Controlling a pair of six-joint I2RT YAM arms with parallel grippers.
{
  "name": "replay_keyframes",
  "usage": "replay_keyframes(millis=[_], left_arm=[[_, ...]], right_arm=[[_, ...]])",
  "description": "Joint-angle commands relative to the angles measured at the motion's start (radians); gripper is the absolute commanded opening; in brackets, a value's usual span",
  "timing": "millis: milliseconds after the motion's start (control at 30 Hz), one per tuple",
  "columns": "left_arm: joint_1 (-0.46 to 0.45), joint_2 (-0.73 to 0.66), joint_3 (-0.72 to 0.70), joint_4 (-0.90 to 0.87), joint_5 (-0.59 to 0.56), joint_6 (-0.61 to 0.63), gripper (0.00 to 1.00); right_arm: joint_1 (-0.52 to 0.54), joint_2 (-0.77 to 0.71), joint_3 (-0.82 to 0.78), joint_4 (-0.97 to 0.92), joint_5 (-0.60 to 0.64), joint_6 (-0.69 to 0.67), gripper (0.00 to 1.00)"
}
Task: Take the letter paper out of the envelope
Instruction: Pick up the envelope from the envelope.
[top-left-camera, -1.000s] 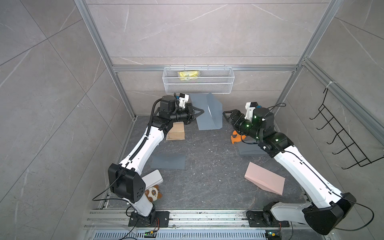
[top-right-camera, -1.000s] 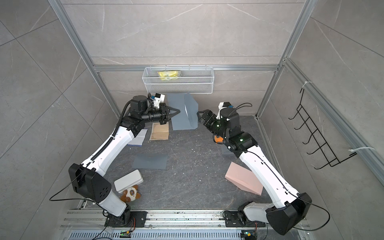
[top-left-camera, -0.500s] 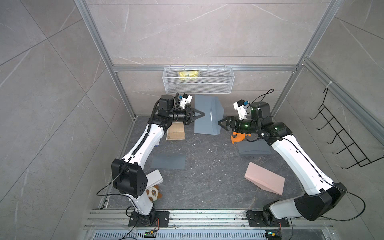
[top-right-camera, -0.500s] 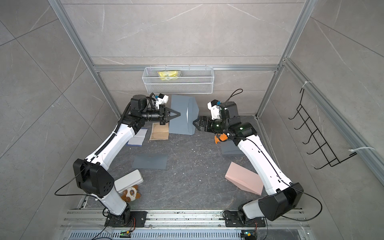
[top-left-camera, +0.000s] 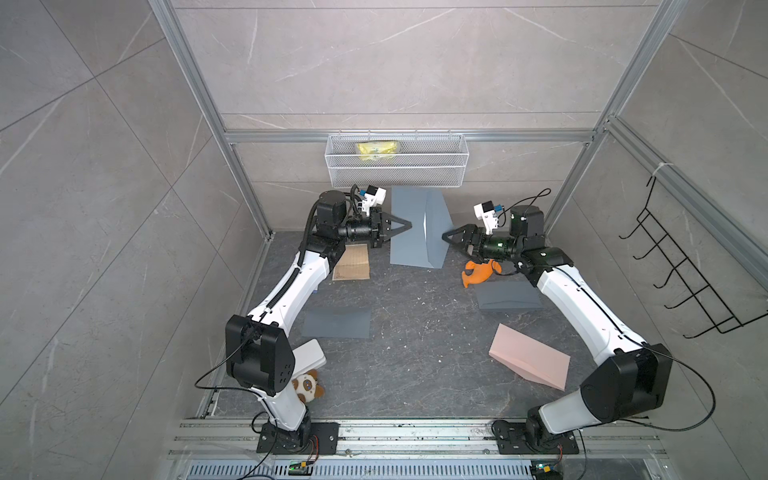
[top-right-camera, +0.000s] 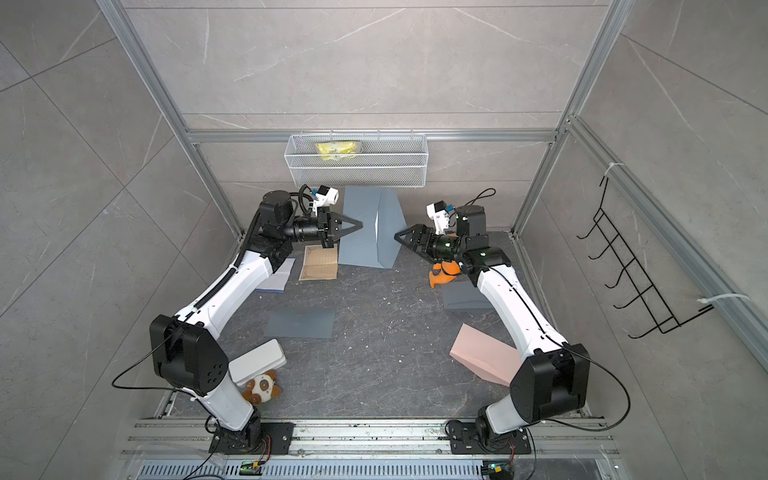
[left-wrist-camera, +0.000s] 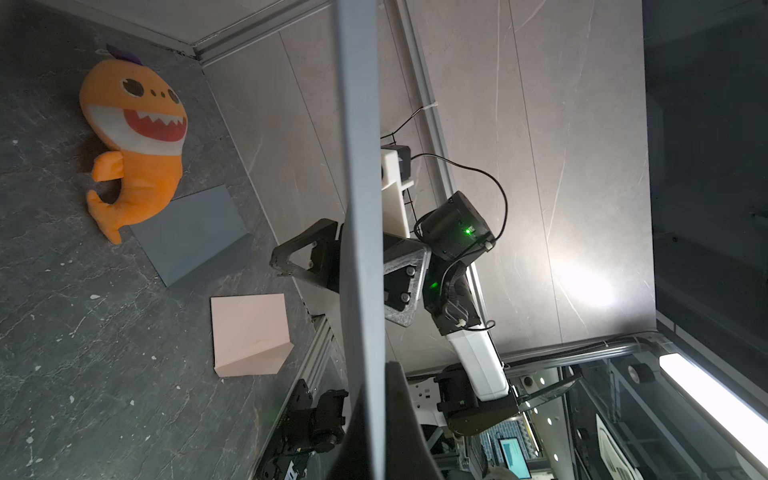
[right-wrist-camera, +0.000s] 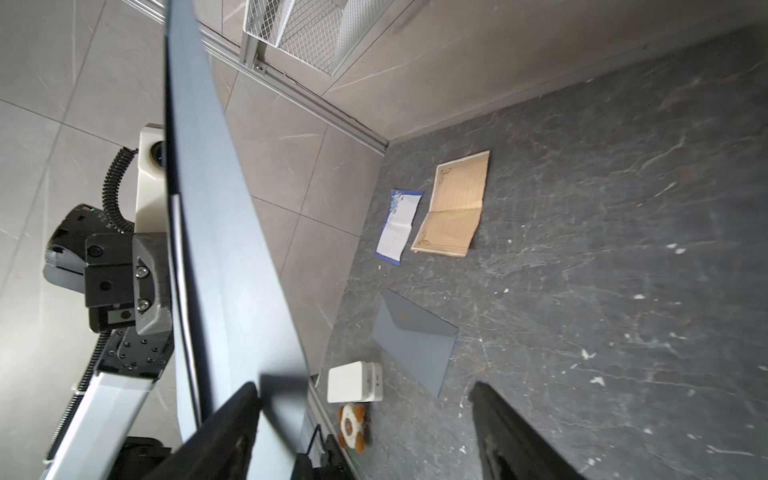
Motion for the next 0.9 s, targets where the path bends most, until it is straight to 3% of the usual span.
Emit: replay_keyframes(millis=[0, 233, 433, 633, 867], left_arm=[[-0.018, -0.003, 0.022, 0.099, 0.045, -0.05, 0.0], [-0.048, 0.023, 0.055, 0.127, 0.033, -0.079, 0.0], [-0.068, 0.05, 0.103, 0.142, 0.022, -0.105, 0.0], [-0.077, 0.064, 0.116, 0.147, 0.002, -0.11, 0.0], [-0.079, 0.075, 0.14, 0.149, -0.016, -0.12, 0.0]], right_arm=[[-0.001, 0.009, -0.019, 0.168, -0.09, 0.095, 0.8], [-0.003, 0.023, -0.126, 0.501, -0.144, 0.311, 0.8], [-0.001, 0.018, -0.17, 0.545, -0.137, 0.356, 0.8], [0.008, 0.018, -0.243, 0.757, -0.122, 0.511, 0.8], [0.03, -0.013, -0.287, 0.772, -0.104, 0.522, 0.81]])
